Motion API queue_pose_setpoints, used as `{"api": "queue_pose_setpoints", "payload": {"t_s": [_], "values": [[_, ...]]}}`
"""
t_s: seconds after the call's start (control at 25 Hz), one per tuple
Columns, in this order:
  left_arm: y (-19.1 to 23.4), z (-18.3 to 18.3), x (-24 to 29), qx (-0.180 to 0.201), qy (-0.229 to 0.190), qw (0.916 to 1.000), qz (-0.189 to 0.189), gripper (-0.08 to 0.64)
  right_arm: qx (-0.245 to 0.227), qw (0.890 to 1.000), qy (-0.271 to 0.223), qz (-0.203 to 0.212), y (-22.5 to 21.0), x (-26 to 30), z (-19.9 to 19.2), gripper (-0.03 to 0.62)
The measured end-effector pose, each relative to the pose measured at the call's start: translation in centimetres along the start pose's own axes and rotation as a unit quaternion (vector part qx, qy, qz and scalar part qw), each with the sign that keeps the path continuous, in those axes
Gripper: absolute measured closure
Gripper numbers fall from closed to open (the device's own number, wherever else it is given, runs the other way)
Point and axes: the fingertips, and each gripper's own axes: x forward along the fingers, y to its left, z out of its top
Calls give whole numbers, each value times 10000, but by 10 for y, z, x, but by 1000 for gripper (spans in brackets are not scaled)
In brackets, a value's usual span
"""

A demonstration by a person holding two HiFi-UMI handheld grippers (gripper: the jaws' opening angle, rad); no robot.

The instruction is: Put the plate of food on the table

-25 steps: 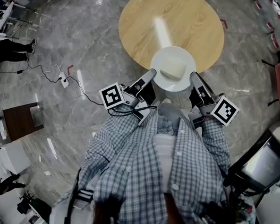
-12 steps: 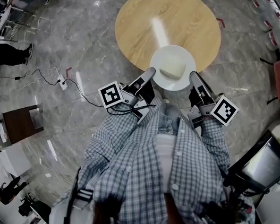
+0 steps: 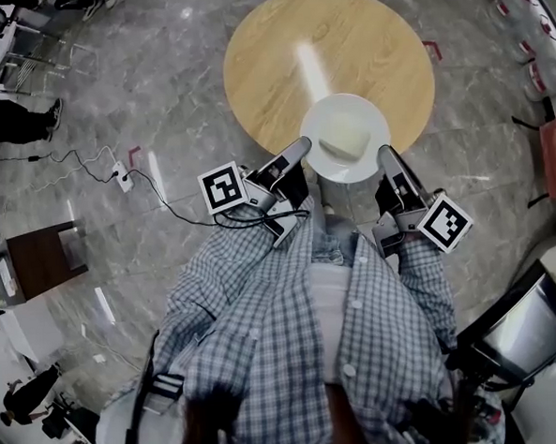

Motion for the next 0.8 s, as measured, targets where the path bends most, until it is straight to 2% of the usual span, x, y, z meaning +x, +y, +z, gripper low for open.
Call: {"api": "queue_pose_setpoints", "payload": {"t_s": [0.48, 0.8], "values": [[24, 48, 49, -173, 288, 9994, 129, 538, 138, 9995, -104, -264, -30, 49, 34, 558], [24, 47, 61, -171, 466, 9987, 105, 538, 120, 9988, -232, -419, -34, 45, 41, 558]]}}
